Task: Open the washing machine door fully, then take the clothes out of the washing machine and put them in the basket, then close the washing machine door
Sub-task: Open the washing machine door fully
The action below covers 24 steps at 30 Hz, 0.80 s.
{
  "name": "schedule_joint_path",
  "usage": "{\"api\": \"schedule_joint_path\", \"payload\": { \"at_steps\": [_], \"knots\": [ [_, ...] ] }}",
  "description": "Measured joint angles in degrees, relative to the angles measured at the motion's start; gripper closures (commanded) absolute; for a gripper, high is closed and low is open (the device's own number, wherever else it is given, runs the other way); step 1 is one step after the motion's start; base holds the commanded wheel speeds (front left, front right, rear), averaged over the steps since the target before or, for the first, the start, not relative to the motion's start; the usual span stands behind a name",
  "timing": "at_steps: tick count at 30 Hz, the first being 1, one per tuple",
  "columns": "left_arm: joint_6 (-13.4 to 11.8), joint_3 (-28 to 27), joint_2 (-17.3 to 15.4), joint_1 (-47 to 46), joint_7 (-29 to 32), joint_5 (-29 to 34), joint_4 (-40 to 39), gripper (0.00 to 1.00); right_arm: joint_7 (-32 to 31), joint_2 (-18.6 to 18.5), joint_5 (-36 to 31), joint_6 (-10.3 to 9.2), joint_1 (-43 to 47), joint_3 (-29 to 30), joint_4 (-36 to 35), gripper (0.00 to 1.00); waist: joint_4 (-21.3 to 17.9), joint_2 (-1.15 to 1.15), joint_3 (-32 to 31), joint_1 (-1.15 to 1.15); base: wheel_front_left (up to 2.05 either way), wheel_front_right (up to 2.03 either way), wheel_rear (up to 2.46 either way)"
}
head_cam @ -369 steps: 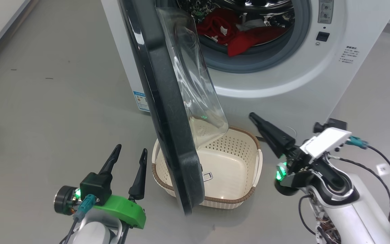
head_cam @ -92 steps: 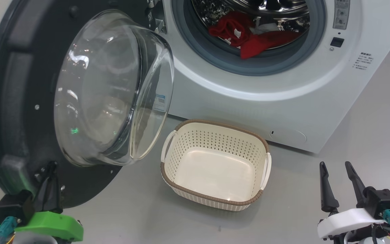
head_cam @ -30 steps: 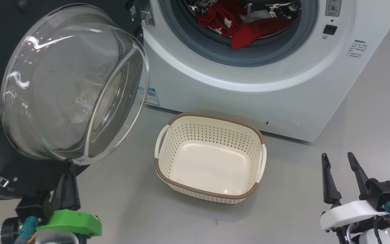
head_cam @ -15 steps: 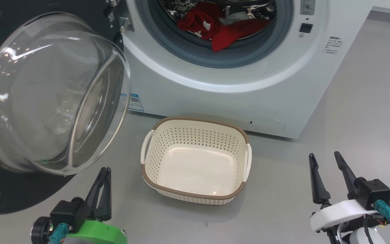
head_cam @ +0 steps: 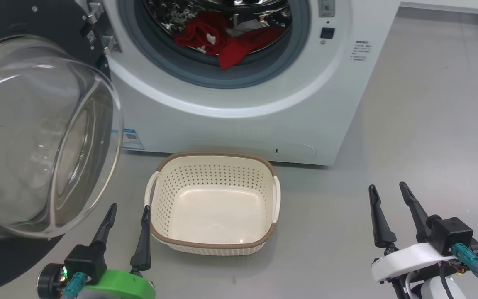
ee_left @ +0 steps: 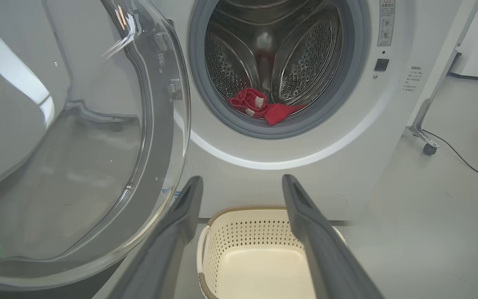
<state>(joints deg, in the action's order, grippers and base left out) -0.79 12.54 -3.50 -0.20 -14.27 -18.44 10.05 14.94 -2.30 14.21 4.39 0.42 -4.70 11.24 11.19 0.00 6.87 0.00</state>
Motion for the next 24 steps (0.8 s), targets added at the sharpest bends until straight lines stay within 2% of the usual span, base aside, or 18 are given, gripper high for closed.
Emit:
{"api": "schedule_joint_path", "payload": {
  "at_steps": [14, 24],
  "knots": [
    [-1.0, -1.2, -0.6, -0.1, 0.0, 0.3, 0.2, 0.00, 0.0, 0.0, 0.8, -1.25, 0.8, -2.2, -1.9, 0.00, -6.5, 0.00, -1.5, 0.00, 0.00, 0.00, 0.00],
    [-1.2, -0.9, -0.6, 0.0, 0.0, 0.3, 0.5, 0.00, 0.0, 0.0, 1.4, -2.77, 3.8, -2.7, -3.2, 0.00, -8.8, 0.00, -3.4, 0.00, 0.00, 0.00, 0.00]
  ]
}}
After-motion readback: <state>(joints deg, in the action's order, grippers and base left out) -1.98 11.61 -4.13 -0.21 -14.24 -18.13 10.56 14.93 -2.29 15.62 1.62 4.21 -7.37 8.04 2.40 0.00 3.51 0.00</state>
